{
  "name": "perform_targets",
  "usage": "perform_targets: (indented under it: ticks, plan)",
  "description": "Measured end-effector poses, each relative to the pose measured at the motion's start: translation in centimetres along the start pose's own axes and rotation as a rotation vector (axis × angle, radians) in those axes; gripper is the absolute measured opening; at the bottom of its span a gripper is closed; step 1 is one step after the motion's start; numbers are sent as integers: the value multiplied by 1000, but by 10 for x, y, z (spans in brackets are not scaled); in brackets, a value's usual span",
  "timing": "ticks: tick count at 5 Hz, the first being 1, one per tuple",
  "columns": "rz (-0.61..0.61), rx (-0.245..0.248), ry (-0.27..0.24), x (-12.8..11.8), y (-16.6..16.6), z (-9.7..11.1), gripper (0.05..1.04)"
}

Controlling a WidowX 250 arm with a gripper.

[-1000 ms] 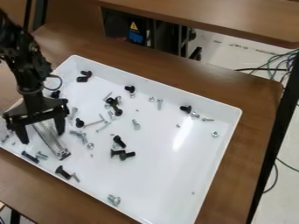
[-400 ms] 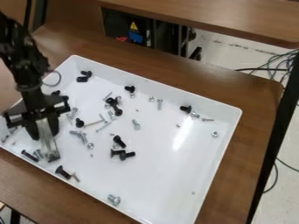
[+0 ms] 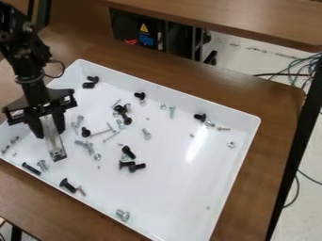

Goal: Sweep into pile

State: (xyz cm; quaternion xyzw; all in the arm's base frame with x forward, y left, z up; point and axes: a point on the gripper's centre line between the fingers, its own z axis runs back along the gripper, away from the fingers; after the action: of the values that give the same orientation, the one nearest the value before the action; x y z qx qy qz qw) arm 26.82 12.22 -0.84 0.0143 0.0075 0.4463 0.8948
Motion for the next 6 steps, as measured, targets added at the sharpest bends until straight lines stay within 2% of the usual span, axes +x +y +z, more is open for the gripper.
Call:
perform_targets:
  ticks: [1,2,3,4,5,6]
  plan:
    - [56,0,-26,0,4,-6,358]
    - [106,49,-7,3,14,-26,358]
    - [101,25,14,19,13,-36,358]
    - [-19,13,44,35,3,-40,358]
    - [-218,17,44,50,-15,-40,358]
    - [-462,57,13,68,-41,-39,358]
